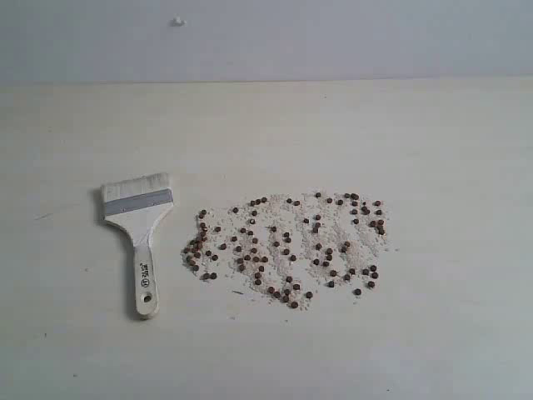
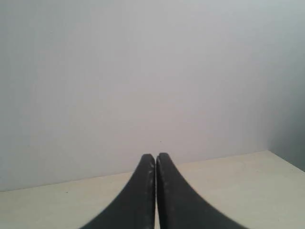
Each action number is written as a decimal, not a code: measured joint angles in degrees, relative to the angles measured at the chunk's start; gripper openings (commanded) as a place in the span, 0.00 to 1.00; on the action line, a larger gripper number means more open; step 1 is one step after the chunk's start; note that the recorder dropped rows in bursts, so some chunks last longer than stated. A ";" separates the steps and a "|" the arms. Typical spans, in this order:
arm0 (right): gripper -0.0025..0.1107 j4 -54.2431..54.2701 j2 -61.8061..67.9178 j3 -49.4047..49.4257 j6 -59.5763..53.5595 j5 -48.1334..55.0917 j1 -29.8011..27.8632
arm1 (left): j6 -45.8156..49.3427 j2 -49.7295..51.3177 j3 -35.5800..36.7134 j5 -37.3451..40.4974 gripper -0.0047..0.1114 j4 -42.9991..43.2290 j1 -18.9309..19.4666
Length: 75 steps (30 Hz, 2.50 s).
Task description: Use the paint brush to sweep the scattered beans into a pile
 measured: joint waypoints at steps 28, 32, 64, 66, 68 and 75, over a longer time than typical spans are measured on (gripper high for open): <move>0.02 0.00 0.00 0.00 0.00 0.00 0.00 | 13.88 0.00 0.00 -1.15 0.04 6.44 0.00; 0.02 0.00 0.00 0.00 0.00 0.00 0.00 | 11.72 0.00 0.16 -6.26 0.04 -0.53 0.00; 0.02 0.00 0.00 0.00 0.00 0.00 0.00 | -11.91 0.00 0.21 -31.25 0.04 -25.14 0.00; 0.02 0.00 0.00 0.00 0.00 0.00 0.00 | -13.57 0.00 0.21 -33.88 0.04 -25.14 0.00; 0.02 0.00 0.00 0.00 0.00 0.00 0.00 | -17.51 0.00 0.21 -35.65 0.04 -25.27 0.00; 0.02 0.00 0.00 0.00 0.00 0.00 0.00 | -21.09 7.18 -2.82 -38.92 0.04 -27.90 0.00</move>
